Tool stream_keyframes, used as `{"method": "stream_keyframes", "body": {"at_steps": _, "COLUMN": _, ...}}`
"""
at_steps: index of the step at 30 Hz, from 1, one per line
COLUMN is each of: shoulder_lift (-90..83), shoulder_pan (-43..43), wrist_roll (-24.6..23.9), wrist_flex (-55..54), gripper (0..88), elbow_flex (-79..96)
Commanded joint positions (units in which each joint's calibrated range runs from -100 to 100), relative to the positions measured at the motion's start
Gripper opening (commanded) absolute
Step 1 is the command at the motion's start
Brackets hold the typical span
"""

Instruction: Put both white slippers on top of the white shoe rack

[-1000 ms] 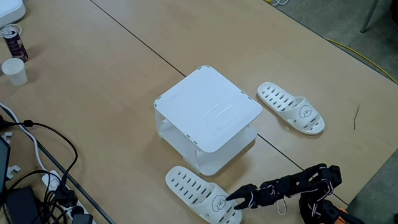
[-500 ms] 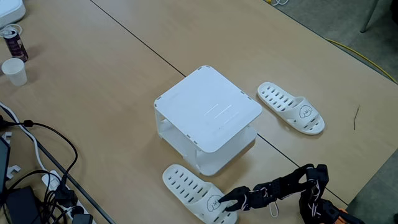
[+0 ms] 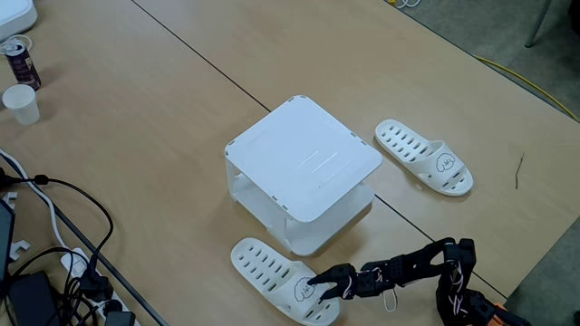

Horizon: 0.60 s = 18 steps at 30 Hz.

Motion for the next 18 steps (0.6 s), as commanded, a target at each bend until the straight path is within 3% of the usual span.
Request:
{"method": "stream_keyframes", "body": {"at_steps": 1, "shoulder_lift": -0.1, "shoulder_pan": -1.1, "wrist_roll": 0.4, "wrist_flex": -0.7, "gripper": 23.8, "elbow_flex": -3.6}}
{"method": "stream_keyframes", "body": {"at_steps": 11, "shoulder_lift": 4.4, "shoulder_pan": -1.8, "wrist_roll": 0.4, "wrist_flex": -0.8, "gripper": 23.7, "elbow_flex": -4.3}}
{"method": "stream_keyframes", "body": {"at_steps": 18, "shoulder_lift": 3.7, "shoulder_pan": 2.8, "wrist_roll": 0.4, "wrist_flex": -0.8, "gripper": 23.7, "elbow_flex": -3.6}}
